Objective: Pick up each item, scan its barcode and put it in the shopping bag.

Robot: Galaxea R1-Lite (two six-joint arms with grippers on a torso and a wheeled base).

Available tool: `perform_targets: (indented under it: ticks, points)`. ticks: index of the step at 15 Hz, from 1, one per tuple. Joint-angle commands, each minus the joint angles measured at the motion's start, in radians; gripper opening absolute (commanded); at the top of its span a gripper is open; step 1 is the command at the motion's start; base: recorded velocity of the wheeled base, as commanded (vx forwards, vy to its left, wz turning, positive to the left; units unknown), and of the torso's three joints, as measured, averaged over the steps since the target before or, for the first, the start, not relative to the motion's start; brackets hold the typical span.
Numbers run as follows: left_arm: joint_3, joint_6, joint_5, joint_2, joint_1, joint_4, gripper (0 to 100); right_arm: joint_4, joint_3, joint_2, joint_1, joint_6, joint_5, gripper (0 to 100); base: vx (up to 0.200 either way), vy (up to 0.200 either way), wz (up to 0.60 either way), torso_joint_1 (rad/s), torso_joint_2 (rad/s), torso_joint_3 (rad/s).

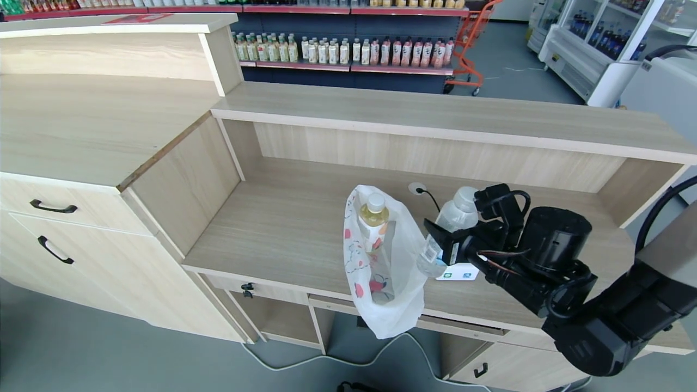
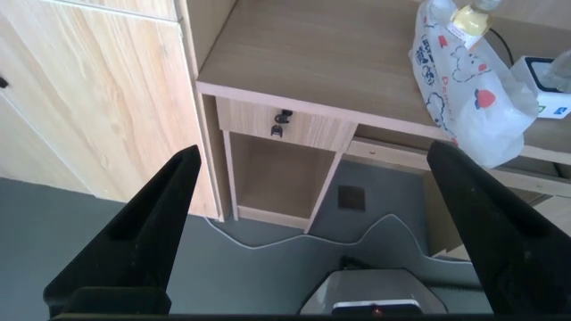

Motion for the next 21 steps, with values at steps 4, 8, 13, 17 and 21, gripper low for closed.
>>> perform_targets:
  ticks: [4, 8, 13, 17, 21]
  points:
    - [0.000, -0.001, 0.000, 0.000, 0.000, 0.000, 100, -0.118, 0.010, 0.112, 0.025, -0.031, 0.001, 0, 0.000, 0.000, 0.00, 0.000, 0.00, 0.000]
    - [0.000, -0.001, 0.000, 0.000, 0.000, 0.000, 100, -0.163, -0.015, 0.206, 0.026, -0.051, -0.008, 0, 0.000, 0.000, 0.00, 0.000, 0.00, 0.000]
    - [0.000, -0.001, 0.000, 0.000, 0.000, 0.000, 100, -0.163, -0.090, 0.232, 0.045, -0.052, -0.005, 0, 0.000, 0.000, 0.00, 0.000, 0.00, 0.000]
    - [0.000, -0.001, 0.000, 0.000, 0.000, 0.000, 100, -0.163, -0.124, 0.229, 0.049, -0.060, 0.025, 0, 0.000, 0.000, 0.00, 0.000, 0.00, 0.000]
    - [0.000, -0.001, 0.000, 0.000, 0.000, 0.000, 100, -0.163, -0.132, 0.261, 0.045, -0.059, 0.048, 0, 0.000, 0.000, 0.00, 0.000, 0.00, 0.000]
